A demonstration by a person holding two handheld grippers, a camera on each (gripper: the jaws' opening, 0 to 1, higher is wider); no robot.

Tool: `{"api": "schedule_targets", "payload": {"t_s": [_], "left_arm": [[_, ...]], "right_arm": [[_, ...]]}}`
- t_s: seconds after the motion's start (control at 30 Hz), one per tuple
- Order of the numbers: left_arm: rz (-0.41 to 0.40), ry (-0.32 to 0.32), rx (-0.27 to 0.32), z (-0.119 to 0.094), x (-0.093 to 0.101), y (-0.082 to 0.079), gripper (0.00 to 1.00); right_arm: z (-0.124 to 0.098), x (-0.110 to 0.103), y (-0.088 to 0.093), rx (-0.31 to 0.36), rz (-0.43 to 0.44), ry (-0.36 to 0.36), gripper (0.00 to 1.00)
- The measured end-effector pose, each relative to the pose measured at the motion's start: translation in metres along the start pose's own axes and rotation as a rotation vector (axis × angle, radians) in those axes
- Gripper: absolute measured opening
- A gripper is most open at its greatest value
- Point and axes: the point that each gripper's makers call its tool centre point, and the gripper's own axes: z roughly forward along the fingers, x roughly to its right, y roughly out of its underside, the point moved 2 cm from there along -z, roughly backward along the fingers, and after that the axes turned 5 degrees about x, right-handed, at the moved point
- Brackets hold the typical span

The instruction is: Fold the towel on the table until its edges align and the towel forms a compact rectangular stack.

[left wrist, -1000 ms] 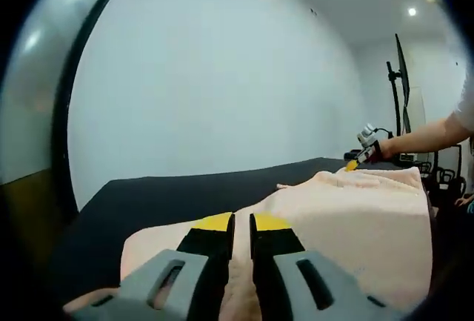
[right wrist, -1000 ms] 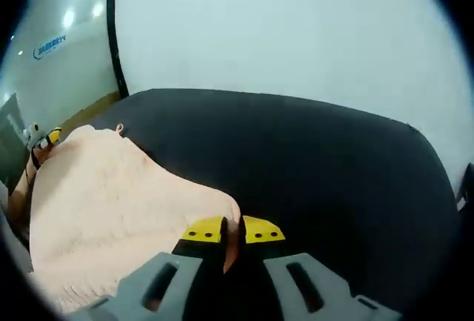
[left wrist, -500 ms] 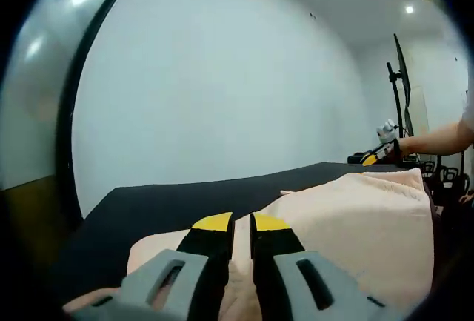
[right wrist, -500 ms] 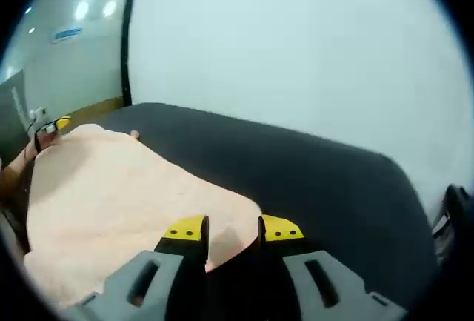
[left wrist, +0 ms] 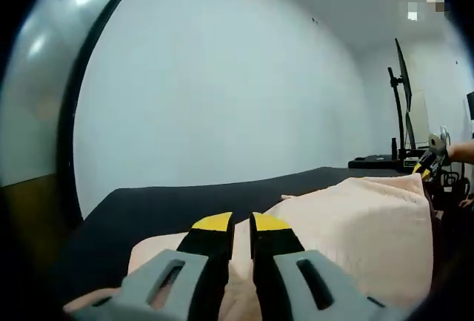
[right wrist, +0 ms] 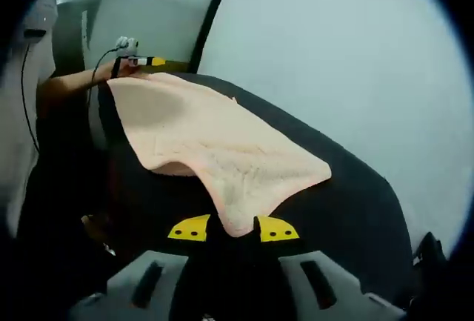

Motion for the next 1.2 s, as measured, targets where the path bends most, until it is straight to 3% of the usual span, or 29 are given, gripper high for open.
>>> {"api": "schedule_targets", "payload": {"t_s": [0.07, 0.17, 0.2, 0.23, 0.27, 0.33, 0.4, 0.5, 0.6, 0.63, 0.67, 0.7, 0.77, 0.8, 0.87, 0.93, 0.97, 1.0, 1.03, 1.07, 1.1, 1.13, 1.17, 1.2], "left_arm": [[0.001, -0.001, -0.003, 0.0, -0.001, 0.001, 0.08], [-0.004, -0.008, -0.014, -0.001, -0.002, 0.002, 0.08], [-0.005, -0.01, -0.015, -0.001, -0.002, 0.002, 0.08], [-0.013, -0.014, -0.011, -0.002, -0.004, 0.002, 0.08], [-0.019, -0.015, -0.007, -0.002, -0.004, 0.001, 0.08], [-0.024, -0.018, -0.002, -0.002, -0.004, 0.0, 0.08], [-0.018, -0.021, -0.001, -0.001, -0.005, 0.0, 0.08], [-0.004, -0.018, -0.002, -0.001, -0.004, 0.0, 0.08], [0.016, -0.006, -0.014, 0.002, -0.002, 0.002, 0.08], [0.02, -0.002, -0.014, 0.002, -0.002, 0.002, 0.08], [0.022, 0.001, -0.014, 0.002, -0.001, 0.002, 0.08], [0.028, 0.003, -0.014, 0.003, 0.0, 0.002, 0.08], [0.048, -0.016, -0.014, 0.004, -0.007, -0.007, 0.08], [0.022, -0.032, -0.062, 0.001, -0.013, -0.01, 0.08], [0.07, -0.027, -0.107, 0.0, -0.03, -0.038, 0.09], [0.034, -0.127, -0.214, -0.001, -0.077, -0.058, 0.11], [-0.022, -0.135, -0.264, 0.0, -0.092, -0.059, 0.13], [-0.072, -0.163, -0.354, 0.004, -0.116, -0.056, 0.15], [-0.078, -0.185, -0.406, 0.008, -0.131, -0.052, 0.17], [-0.029, -0.132, -0.512, 0.017, -0.144, -0.035, 0.17], [-0.059, -0.082, -0.597, 0.02, -0.142, -0.019, 0.17], [-0.081, -0.076, -0.72, 0.02, -0.143, 0.006, 0.2], [-0.048, -0.049, -0.776, 0.022, -0.144, 0.02, 0.23], [-0.079, -0.038, -0.817, 0.024, -0.143, 0.033, 0.26]], "right_arm": [[0.004, 0.005, 0.006, 0.0, -0.055, -0.005, 0.01], [-0.004, 0.012, 0.008, -0.011, -0.149, -0.007, 0.01], [-0.008, 0.016, 0.007, -0.009, -0.207, -0.005, 0.01], [-0.02, 0.02, 0.001, -0.04, -0.328, 0.035, 0.01], [-0.025, 0.024, -0.001, -0.047, -0.369, 0.042, 0.01], [-0.035, 0.02, -0.009, -0.032, -0.386, 0.03, 0.01], [-0.043, 0.016, -0.012, -0.055, -0.461, 0.017, 0.01], [-0.047, 0.008, -0.006, -0.068, -0.396, -0.004, 0.01], [-0.043, -0.007, 0.021, -0.13, -0.223, -0.072, 0.03], [-0.039, -0.011, 0.031, -0.142, -0.191, -0.099, 0.1], [-0.038, -0.012, 0.035, -0.133, -0.178, -0.108, 0.18], [-0.039, -0.006, 0.025, -0.052, -0.114, -0.106, 0.18], [-0.046, -0.001, 0.014, 0.017, 0.11, -0.134, 0.22], [-0.05, 0.012, 0.003, 0.092, 0.167, -0.114, 0.25], [-0.053, 0.028, -0.007, 0.132, 0.219, -0.057, 0.24], [-0.051, 0.039, -0.021, 0.198, 0.256, -0.023, 0.24], [-0.049, 0.042, -0.026, 0.221, 0.266, -0.008, 0.24], [-0.045, 0.046, -0.031, 0.246, 0.281, 0.006, 0.24], [-0.042, 0.046, -0.036, 0.27, 0.285, 0.005, 0.23], [-0.036, 0.047, -0.041, 0.298, 0.304, 0.009, 0.23], [-0.032, 0.049, -0.042, 0.305, 0.313, 0.017, 0.23], [-0.028, 0.049, -0.043, 0.308, 0.308, 0.017, 0.22], [-0.023, 0.047, -0.047, 0.322, 0.309, 0.014, 0.22], [-0.02, 0.046, -0.049, 0.327, 0.309, 0.013, 0.22]]}}
